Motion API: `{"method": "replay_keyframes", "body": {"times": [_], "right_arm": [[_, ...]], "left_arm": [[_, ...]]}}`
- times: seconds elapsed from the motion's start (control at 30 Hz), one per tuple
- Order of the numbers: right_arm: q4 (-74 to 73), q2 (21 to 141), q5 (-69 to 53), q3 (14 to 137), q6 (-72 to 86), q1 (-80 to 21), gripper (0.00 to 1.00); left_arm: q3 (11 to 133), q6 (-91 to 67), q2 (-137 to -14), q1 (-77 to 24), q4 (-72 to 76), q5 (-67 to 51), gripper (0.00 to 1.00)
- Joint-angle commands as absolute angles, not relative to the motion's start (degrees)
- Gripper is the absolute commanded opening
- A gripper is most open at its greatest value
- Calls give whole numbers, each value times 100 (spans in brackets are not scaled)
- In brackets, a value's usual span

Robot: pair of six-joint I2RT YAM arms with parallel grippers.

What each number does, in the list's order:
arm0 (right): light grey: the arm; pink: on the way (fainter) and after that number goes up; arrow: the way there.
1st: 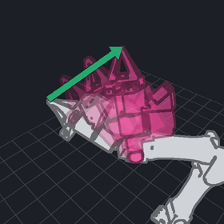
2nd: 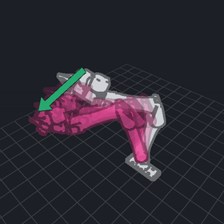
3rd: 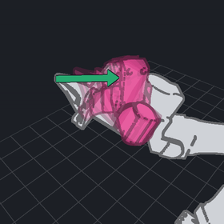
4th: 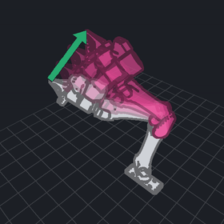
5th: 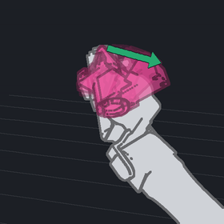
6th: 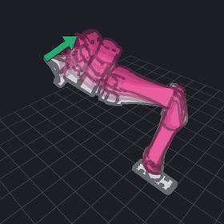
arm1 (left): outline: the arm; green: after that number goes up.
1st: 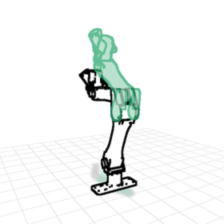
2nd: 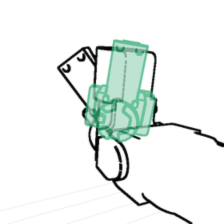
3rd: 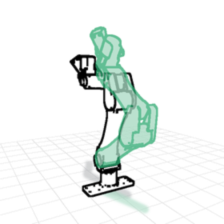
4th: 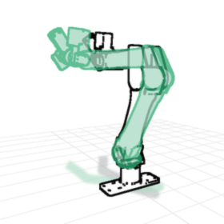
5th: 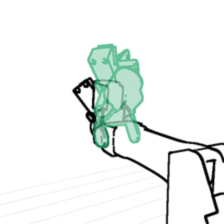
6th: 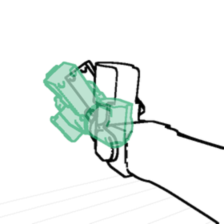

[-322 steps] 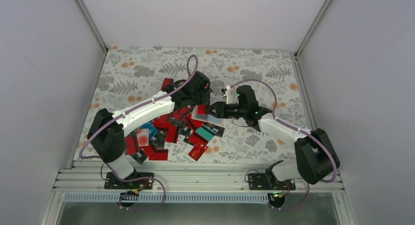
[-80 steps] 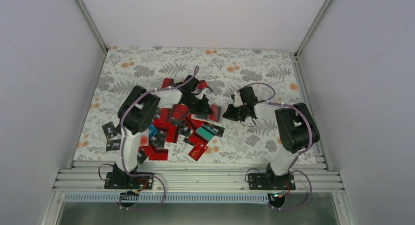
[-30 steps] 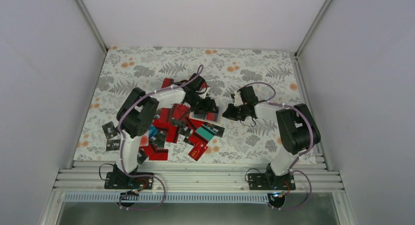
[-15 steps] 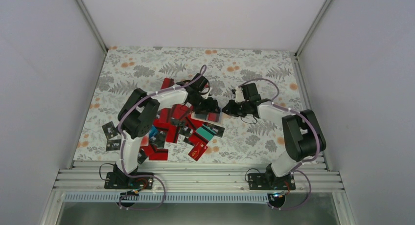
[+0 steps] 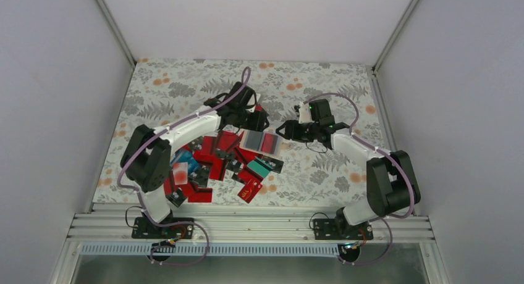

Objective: Put the credit cards into the card holder

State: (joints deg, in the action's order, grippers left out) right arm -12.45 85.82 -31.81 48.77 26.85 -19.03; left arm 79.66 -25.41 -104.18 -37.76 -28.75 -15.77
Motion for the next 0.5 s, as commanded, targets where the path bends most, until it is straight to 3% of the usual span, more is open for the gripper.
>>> {"method": "replay_keyframes", "body": {"times": [0.0, 0.23, 0.47], "right_arm": [[-1082, 8533, -3577, 4883, 2854, -1885, 52], [-933, 8691, -3618, 4777, 3012, -1881, 54], [-953, 8929, -3550, 4729, 3063, -1881, 53]], "left_arm": [[7492, -2150, -10226, -3810, -2671, -1072, 57], [7144, -2068, -10475, -3839, -2253, -1289, 24], [7362, -1998, -10916, -3984, -2190, -1431, 12]]}}
